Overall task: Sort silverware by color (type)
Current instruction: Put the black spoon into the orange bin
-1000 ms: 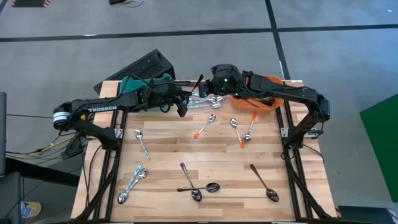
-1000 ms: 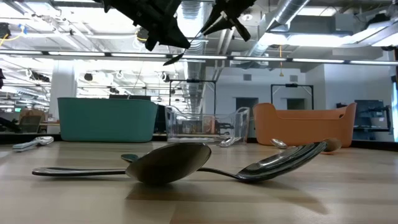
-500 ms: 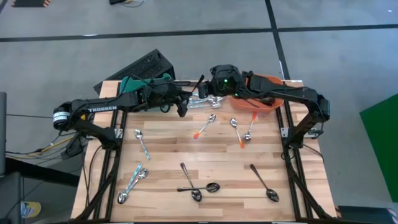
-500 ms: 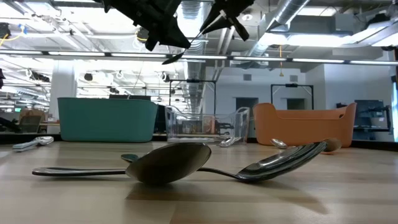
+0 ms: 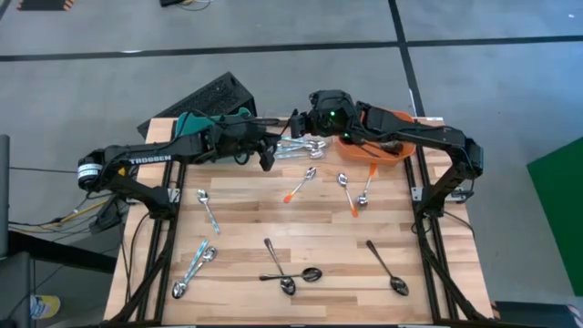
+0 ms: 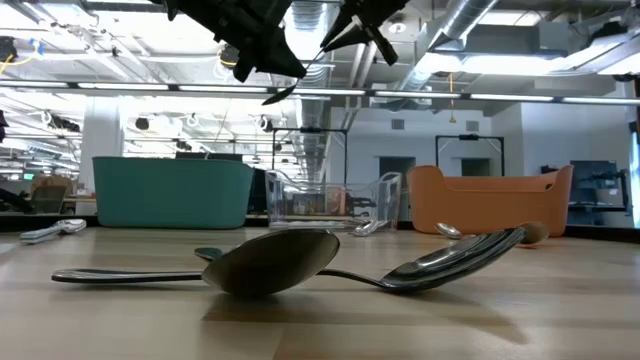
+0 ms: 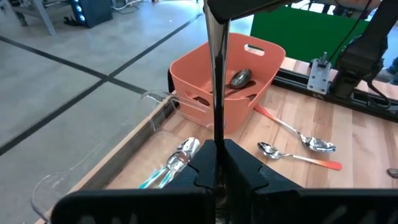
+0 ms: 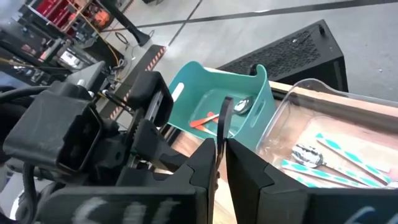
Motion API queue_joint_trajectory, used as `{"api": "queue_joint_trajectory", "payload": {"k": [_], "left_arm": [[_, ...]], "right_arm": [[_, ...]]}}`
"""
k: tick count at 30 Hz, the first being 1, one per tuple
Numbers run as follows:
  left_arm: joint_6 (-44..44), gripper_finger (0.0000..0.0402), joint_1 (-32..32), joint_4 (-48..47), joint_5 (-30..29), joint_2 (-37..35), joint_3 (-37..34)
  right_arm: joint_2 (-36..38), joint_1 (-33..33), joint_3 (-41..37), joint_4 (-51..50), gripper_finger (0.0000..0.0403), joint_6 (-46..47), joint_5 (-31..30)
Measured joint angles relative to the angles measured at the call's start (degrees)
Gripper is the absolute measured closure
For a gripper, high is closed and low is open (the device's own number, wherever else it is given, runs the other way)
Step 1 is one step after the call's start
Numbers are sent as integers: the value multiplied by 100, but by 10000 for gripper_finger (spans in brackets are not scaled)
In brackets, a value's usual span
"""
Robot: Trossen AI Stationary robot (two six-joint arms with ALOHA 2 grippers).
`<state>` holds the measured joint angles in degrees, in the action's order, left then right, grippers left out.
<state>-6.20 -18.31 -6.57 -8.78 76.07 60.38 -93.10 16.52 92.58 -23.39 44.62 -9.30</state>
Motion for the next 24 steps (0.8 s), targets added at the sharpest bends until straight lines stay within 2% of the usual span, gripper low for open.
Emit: {"api": "queue_joint_trajectory", "payload": {"k": [16, 22, 24], "left_arm": [[85, 401, 0, 7, -2, 0, 0], [128, 401, 0, -9, -4, 0, 0], [144, 401, 0, -7, -2, 0, 0]], "right_arm": [[0, 89, 0, 268, 343, 11, 0], [0, 89, 0, 266, 387, -436, -2], [0, 89, 0, 276, 390, -570, -2]]}}
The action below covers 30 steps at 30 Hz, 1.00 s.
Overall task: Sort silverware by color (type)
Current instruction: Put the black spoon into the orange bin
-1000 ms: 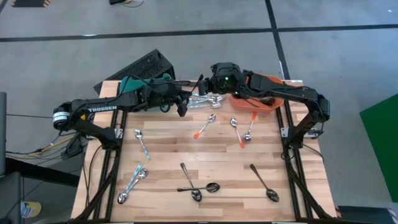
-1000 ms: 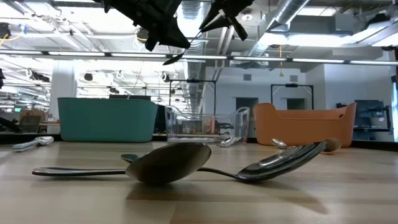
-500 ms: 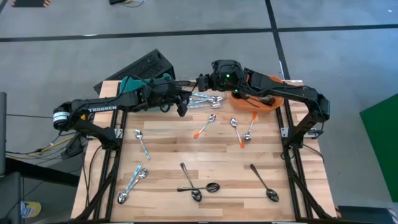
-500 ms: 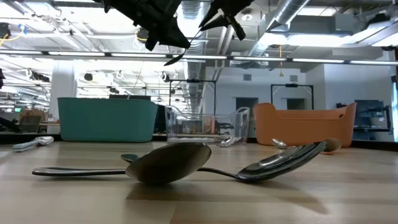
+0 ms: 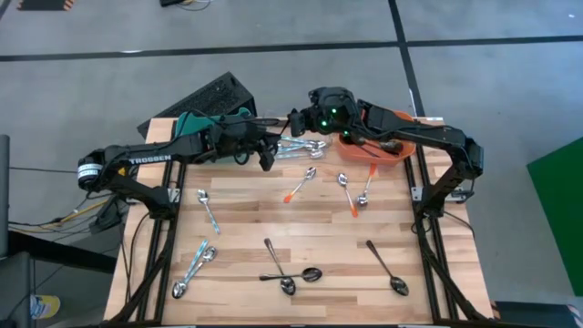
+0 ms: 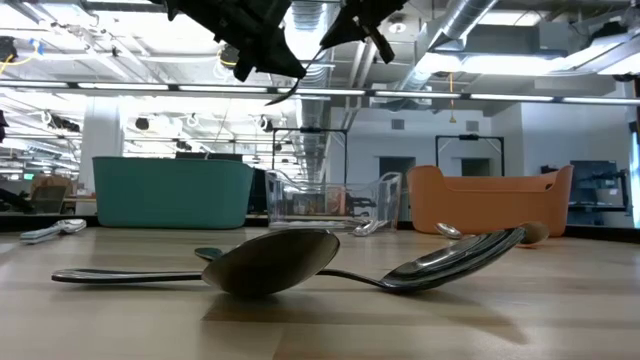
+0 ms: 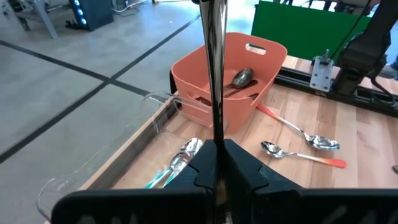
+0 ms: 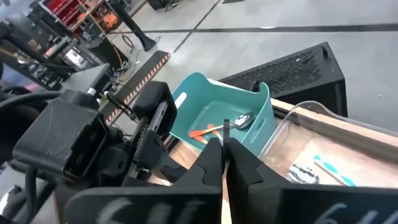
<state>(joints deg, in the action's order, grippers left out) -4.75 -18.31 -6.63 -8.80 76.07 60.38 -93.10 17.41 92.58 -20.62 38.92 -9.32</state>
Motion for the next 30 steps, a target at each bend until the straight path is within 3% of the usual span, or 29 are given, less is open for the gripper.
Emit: {"api": "queue_joint_trajectory", "payload": {"k": [8, 15, 23, 30], "left_arm": [[-28, 396, 0, -4, 59, 0, 0], [-26, 347, 2, 14, 101, 0, 0], [104, 299, -22, -137, 31, -277, 0], [114, 292, -22, -1174, -204, -798, 0]], "right_arm": [[0, -15, 0, 2, 390, -337, 42], [0, 87, 0, -189, 391, -788, 38], [448, 331, -4, -1323, 391, -1456, 31], [1388, 768, 2, -2763, 391, -2227, -390]]}}
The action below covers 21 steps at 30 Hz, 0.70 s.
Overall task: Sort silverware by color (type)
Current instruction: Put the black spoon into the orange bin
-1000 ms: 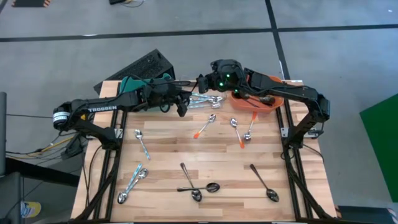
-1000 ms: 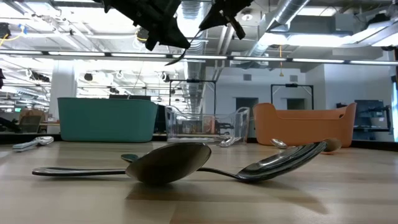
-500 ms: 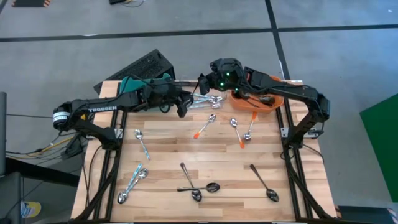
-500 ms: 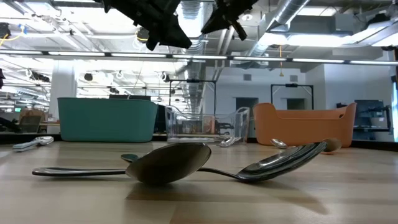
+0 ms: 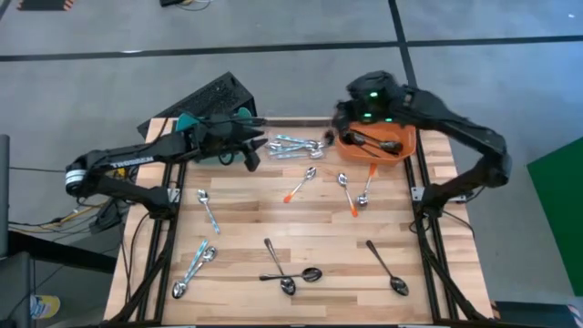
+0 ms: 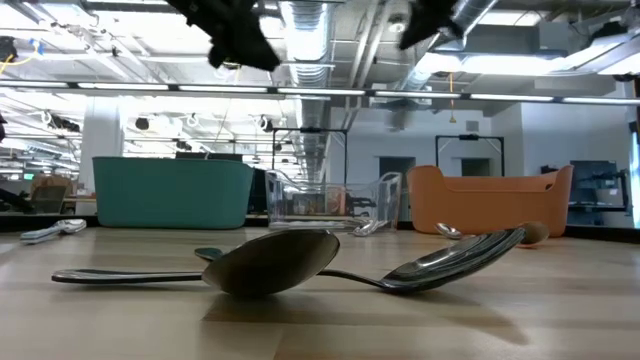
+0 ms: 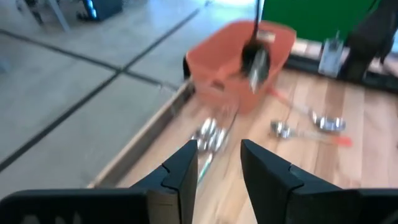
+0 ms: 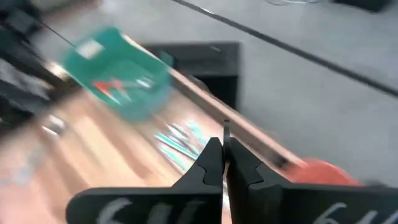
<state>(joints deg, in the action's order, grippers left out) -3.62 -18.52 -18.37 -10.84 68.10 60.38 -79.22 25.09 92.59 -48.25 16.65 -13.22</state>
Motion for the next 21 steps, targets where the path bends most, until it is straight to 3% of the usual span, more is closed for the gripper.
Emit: {"api": "queue_joint_trajectory", "payload": {"k": [5, 10, 13, 21], "left_arm": [[-68, 292, 0, -1178, -5, -250, 0], [-215, 291, 0, -2253, -51, -252, 0], [-355, 291, 0, -2596, -156, -243, -60], [-745, 291, 9, -3256, -179, -236, -170]], "right_arm": [[367, 424, 5, -1735, 391, -311, -692], [128, 924, -68, -3075, 390, -539, -1057], [-220, 1100, -319, -3185, 390, -1053, -1073], [-1108, 1337, -841, -2337, 389, -1987, -878]]}}
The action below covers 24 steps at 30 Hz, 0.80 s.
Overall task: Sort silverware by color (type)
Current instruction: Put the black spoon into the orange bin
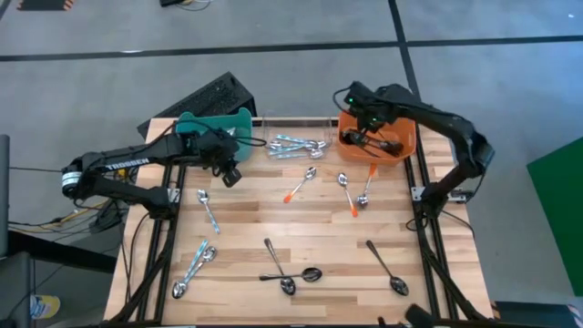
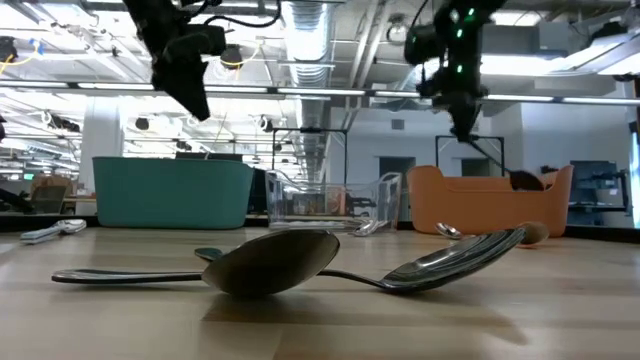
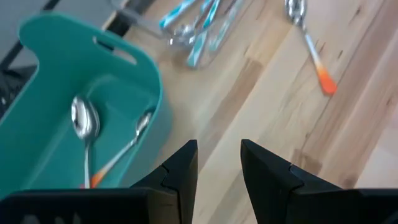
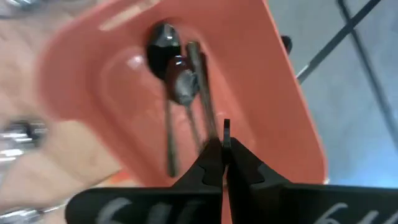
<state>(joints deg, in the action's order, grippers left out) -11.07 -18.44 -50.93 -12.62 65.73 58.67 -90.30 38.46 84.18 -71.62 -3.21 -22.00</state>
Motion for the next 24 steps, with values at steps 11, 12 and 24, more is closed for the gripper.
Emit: {"api": "queue_joint_trajectory", "payload": {"k": [11, 12, 24], "left_arm": [[-466, 291, 10, -1224, 82, 0, -2], [-490, 291, 12, -1290, 81, 0, -2], [-894, 291, 372, -2068, 431, -7, -2]], "right_arm": [[-1125, 97, -197, -96, 351, -180, -55], [-1201, 74, -197, -107, 348, -179, -65], [-931, -384, -72, -195, 342, -153, -779]]}}
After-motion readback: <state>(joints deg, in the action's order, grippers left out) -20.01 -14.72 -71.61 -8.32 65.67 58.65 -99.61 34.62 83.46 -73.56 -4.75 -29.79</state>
